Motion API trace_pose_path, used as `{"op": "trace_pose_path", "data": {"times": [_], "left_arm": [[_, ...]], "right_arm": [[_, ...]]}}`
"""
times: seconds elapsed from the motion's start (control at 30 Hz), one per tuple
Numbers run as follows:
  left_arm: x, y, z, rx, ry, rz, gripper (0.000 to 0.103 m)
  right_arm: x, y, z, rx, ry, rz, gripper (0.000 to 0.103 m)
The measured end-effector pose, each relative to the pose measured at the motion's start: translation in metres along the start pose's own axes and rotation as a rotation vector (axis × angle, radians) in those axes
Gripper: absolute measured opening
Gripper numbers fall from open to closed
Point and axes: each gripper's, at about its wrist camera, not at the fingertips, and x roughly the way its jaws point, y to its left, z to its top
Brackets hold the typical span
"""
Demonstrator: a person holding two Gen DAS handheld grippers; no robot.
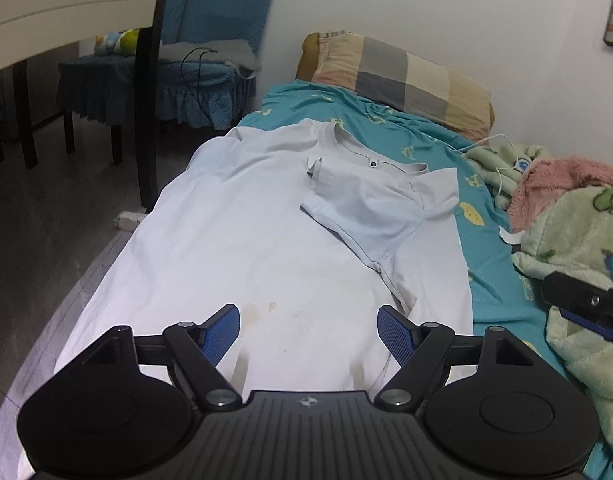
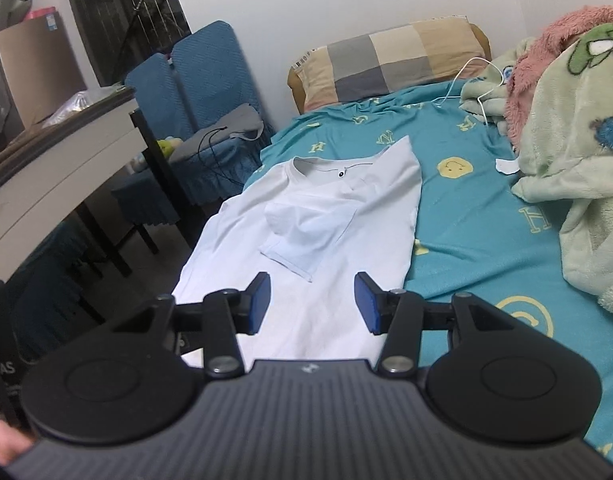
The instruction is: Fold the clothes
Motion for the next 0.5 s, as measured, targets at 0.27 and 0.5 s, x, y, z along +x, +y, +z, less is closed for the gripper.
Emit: {"op": "trace_pose_path", "data": {"times": [0.27,0.5], "left_arm": [[0.04,0.071,0.04,-0.305,0.041,-0.02,0.078],[0.115,0.185,0.103,-0.734,0.113,-0.06,0.082]], "right_arm": [[0.011,-0.01,-0.006,0.027,0.05,-0.022,0.049],[0.032,-0.011,-0.004,0.043,0.095,-0.032,0.049]]}}
